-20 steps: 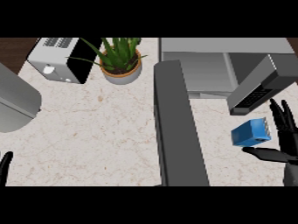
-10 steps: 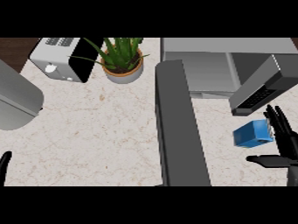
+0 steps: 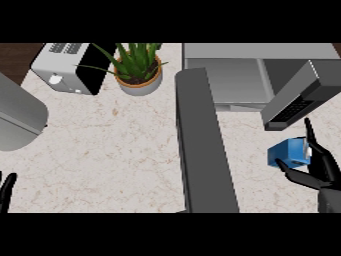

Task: Pick up the milk, place it into the microwave and close the microwave

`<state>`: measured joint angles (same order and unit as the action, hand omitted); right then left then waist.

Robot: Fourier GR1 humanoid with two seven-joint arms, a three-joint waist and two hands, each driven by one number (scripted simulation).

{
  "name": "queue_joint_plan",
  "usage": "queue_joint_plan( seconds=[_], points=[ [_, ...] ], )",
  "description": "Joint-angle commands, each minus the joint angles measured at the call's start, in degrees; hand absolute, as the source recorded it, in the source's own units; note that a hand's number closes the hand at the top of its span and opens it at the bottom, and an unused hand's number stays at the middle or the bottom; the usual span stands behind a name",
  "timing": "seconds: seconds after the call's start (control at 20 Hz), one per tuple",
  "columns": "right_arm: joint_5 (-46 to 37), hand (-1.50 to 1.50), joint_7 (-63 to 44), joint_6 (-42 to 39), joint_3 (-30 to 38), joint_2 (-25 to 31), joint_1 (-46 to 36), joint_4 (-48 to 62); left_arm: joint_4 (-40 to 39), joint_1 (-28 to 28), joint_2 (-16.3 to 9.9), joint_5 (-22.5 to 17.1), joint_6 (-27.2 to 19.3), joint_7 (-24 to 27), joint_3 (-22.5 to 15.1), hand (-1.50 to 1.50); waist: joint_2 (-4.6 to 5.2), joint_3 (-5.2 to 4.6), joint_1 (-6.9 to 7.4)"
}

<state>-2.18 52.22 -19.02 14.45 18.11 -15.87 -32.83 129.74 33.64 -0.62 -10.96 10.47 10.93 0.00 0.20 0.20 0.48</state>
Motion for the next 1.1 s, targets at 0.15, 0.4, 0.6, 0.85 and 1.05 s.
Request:
queue_joint_plan(
  seconds=[0.15, 0.4, 0.6, 0.85, 1.05],
  points=[
    [4.17, 1.5, 2.18, -2.41, 0.95, -3.18, -2.5, -5.07, -3.12, -3.48, 0.57, 0.53, -1.67, -0.83, 0.47, -1.5, -0.25, -0.21, -0.7],
    [4.54, 1.5, 3.46, -0.52, 0.73, -2.4, -0.84, -5.85, 0.11, 0.37, -1.12, -3.81, 1.98, -0.3, 3.92, -1.5, -0.25, -0.18, -0.04],
    [5.34, 1.5, 3.38, 2.44, 0.98, -3.77, -1.97, -6.75, 0.04, -1.36, 0.56, 0.16, 0.09, -1.49, 0.84, -1.5, -0.23, -0.17, -0.2],
    [5.81, 1.5, 3.74, -0.27, -2.59, -7.01, 1.98, -11.93, 0.3, 1.69, 0.6, -0.74, 1.39, 0.26, -0.38, -1.5, -0.34, -0.19, -0.16],
    [9.17, 1.5, -6.44, -0.97, -3.9, -6.38, 4.15, -24.46, 2.05, 2.24, 0.61, -1.48, 1.09, -0.24, 0.17, -1.5, -0.48, -0.25, -0.59]
  ],
)
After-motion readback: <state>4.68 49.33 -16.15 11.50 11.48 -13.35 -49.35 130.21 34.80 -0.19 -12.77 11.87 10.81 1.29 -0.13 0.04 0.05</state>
